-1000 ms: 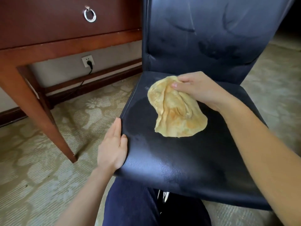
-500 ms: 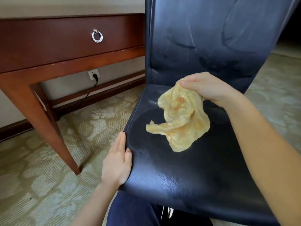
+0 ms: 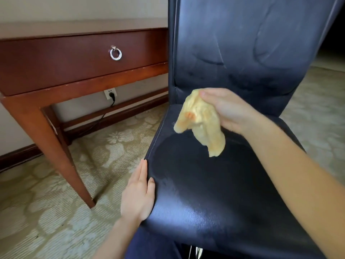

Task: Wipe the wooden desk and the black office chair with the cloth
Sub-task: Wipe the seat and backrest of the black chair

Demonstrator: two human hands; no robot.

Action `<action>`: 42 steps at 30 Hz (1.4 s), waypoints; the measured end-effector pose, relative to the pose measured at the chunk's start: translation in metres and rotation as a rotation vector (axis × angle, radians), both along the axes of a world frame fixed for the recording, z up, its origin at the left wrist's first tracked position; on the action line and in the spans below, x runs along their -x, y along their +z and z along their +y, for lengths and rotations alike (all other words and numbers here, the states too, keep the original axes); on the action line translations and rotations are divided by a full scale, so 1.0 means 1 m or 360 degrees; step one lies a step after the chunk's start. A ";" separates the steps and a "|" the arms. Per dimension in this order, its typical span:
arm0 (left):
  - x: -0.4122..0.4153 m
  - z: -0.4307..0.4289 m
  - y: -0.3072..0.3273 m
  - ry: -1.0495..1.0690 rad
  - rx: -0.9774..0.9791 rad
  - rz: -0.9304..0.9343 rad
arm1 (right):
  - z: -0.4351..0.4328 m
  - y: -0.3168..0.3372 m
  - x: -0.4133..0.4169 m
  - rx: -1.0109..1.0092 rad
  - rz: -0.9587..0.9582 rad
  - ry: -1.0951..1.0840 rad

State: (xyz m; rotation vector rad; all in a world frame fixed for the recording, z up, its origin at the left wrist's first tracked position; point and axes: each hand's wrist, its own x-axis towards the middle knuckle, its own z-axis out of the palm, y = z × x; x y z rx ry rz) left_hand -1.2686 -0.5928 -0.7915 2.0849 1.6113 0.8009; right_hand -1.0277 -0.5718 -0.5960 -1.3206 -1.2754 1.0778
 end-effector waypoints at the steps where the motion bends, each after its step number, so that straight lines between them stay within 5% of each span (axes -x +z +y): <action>1: 0.000 0.000 0.000 -0.0004 -0.0009 0.0005 | -0.004 -0.010 0.003 0.0133 -0.0008 0.0105; 4: 0.001 -0.002 -0.003 -0.0009 -0.0023 0.0029 | -0.006 -0.035 -0.002 0.0397 -0.0290 0.0249; 11: 0.001 -0.004 -0.005 0.0000 -0.0031 0.0052 | -0.001 -0.082 -0.030 0.0251 -0.1462 -0.0088; 13: 0.001 -0.003 -0.005 0.0004 -0.0039 0.0059 | -0.008 -0.086 -0.034 0.0009 -0.1518 0.0057; 16: 0.001 -0.003 -0.005 0.0023 -0.0042 0.0065 | -0.023 -0.088 -0.036 0.0205 -0.1467 0.0404; 19: 0.001 -0.004 -0.005 0.0024 -0.0040 0.0079 | -0.040 -0.104 -0.025 0.0285 -0.1648 0.0403; 23: 0.000 -0.005 -0.004 0.0017 -0.0038 0.0077 | -0.052 -0.122 -0.005 0.0102 -0.1687 0.0127; 28: 0.000 -0.005 -0.005 0.0019 -0.0027 0.0080 | -0.046 -0.095 -0.019 0.0152 -0.1061 -0.0393; 33: 0.001 -0.003 -0.005 0.0032 -0.0034 0.0096 | -0.031 -0.063 -0.057 -0.0062 -0.1705 -0.1294; 37: 0.000 -0.004 -0.005 0.0031 -0.0032 0.0095 | -0.029 -0.076 -0.045 0.0158 -0.1994 -0.0838; 42: -0.002 -0.004 -0.003 0.0028 -0.0031 0.0098 | -0.042 -0.095 -0.021 -0.0240 -0.1819 -0.0109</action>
